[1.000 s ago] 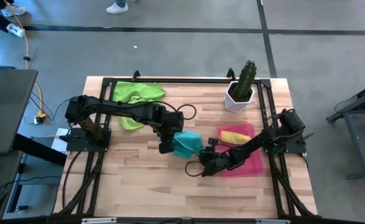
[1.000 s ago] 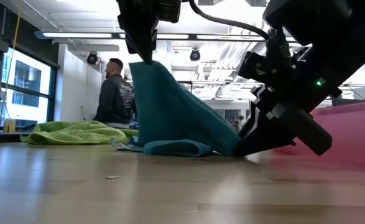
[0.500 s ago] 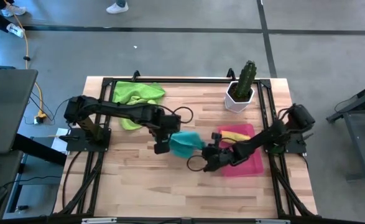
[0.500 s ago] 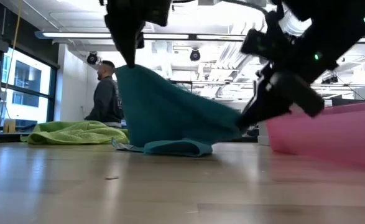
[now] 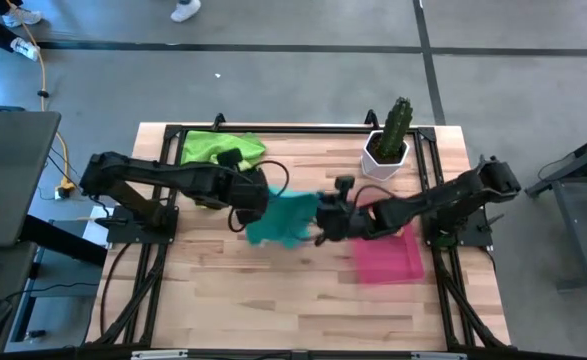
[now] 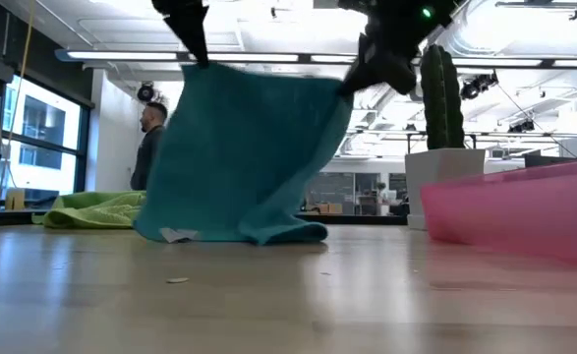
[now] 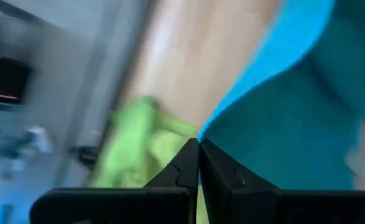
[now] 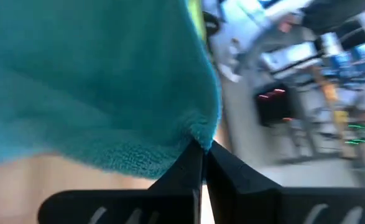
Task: Roll microfiber towels into tight, uniform cylinder then place into a basket
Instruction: Fold the blue microfiber towel
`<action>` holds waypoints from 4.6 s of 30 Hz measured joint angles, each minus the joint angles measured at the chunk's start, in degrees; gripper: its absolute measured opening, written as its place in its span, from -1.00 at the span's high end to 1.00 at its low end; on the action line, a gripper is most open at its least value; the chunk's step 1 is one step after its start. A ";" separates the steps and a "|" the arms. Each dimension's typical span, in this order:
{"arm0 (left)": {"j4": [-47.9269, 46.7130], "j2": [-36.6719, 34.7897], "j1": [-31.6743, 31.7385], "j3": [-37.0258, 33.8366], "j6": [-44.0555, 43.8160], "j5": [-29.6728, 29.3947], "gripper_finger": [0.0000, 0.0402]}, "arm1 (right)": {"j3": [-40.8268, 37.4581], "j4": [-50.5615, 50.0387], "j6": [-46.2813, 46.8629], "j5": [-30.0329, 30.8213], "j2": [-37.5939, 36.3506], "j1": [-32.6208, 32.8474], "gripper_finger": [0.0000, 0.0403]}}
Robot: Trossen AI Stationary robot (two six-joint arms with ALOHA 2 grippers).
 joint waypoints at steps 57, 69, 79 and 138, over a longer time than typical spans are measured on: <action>-6.99 1.17 -7.86 -3.33 -8.67 0.66 1.00 | 10.16 -14.39 1.89 -12.74 0.04 -6.31 1.00; 25.36 3.62 -22.83 -16.75 -12.97 16.27 1.00 | 10.16 -18.86 24.49 -35.38 7.84 6.56 1.00; 33.52 8.21 -25.41 -17.03 -14.77 39.82 1.00 | 10.16 -9.17 26.04 -51.50 15.08 12.10 1.00; 10.85 20.28 -13.50 -15.61 -19.58 8.20 1.00 | 10.16 -15.66 9.59 -37.71 19.37 -9.52 1.00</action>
